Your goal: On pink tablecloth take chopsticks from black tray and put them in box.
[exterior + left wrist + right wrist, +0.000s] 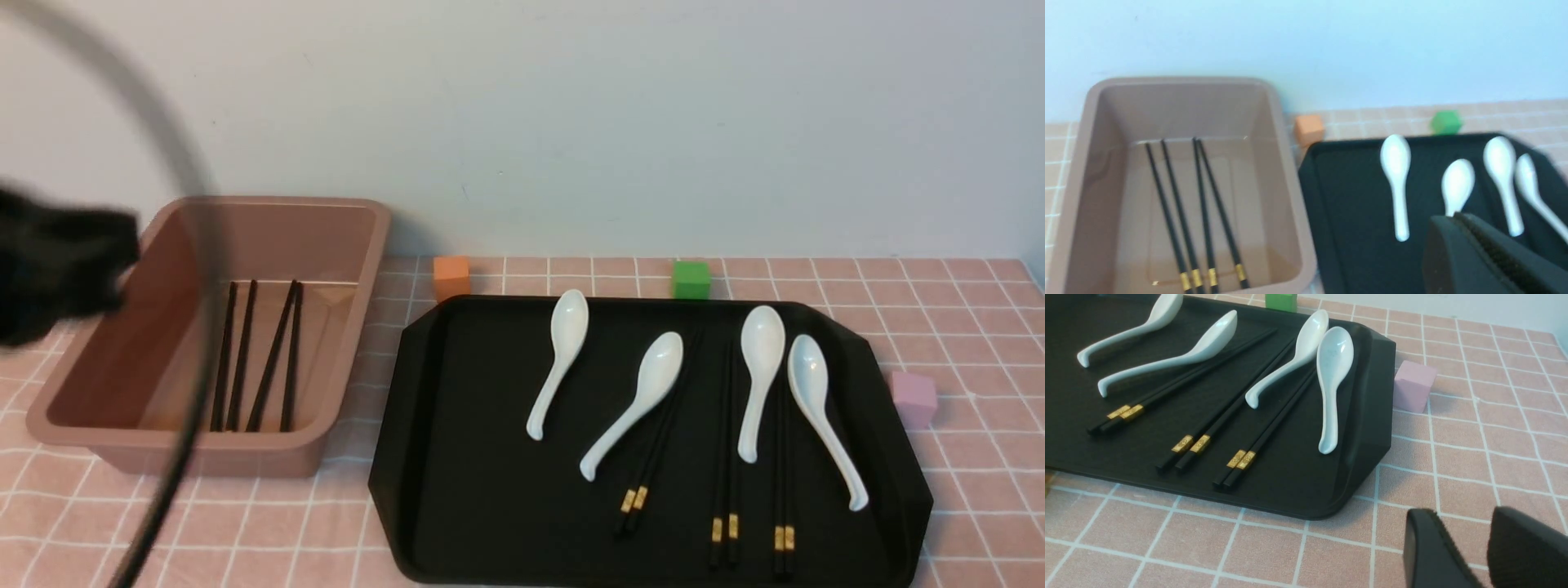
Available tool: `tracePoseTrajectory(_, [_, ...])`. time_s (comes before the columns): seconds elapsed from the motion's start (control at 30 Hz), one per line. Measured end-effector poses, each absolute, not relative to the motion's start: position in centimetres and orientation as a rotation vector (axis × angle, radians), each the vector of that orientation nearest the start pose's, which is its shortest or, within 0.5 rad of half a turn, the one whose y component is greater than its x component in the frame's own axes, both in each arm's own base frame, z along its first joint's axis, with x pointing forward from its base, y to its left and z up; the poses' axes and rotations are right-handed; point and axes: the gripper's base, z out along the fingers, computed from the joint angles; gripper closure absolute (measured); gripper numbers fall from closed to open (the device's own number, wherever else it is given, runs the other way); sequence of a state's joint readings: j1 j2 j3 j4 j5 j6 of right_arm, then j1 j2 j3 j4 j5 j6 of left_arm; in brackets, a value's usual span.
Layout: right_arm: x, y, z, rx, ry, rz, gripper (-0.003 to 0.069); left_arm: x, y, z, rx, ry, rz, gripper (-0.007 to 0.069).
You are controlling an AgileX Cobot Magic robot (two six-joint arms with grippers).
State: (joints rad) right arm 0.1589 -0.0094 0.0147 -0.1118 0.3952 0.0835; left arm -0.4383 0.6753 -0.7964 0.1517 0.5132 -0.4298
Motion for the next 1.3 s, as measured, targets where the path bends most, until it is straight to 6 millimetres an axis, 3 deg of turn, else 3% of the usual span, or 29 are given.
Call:
tracePoseTrajectory(0.03, [5.2,0.4,17.3,-0.138,1.877,0.055,0.0419,12.2,-5.0,37.7,0.082,1.884,-0.439,0.0638])
tracePoseTrajectory(0.07, [5.2,0.4,17.3,-0.138,1.877,0.055,0.0419,10.2,-4.1,35.9,0.078,1.824,-0.467,0.0638])
tracePoseTrajectory(0.2, [5.2,0.4,17.3,-0.138,1.877,0.055,0.0419,7.4,-3.0,31.9,0.054,1.714,-0.536,0.0638])
tracePoseTrajectory(0.23, [5.2,0.4,17.3,-0.138,1.877,0.055,0.0419,7.3,-3.0,31.7,0.053,1.709,-0.539,0.0638])
tracePoseTrajectory(0.3, [5.2,0.4,17.3,-0.138,1.877,0.055,0.0419,6.6,-2.7,29.4,0.038,1.671,-0.576,0.0638])
tracePoseTrajectory(0.43, [5.2,0.4,17.3,-0.138,1.877,0.055,0.0419,6.7,-2.9,27.6,0.038,1.658,-0.595,0.0638])
tracePoseTrajectory(0.7, [5.2,0.4,17.3,-0.138,1.877,0.055,0.0419,6.9,-3.0,25.5,0.038,1.718,-0.583,0.0638])
tracePoseTrajectory(1.07, [5.2,0.4,17.3,-0.138,1.877,0.055,0.0419,6.9,-2.9,24.3,0.015,1.785,-0.571,0.0638])
tracePoseTrajectory(1.3, [5.2,0.4,17.3,-0.138,1.877,0.055,0.0419,5.8,-1.5,23.2,-0.109,1.691,-0.485,0.0638])
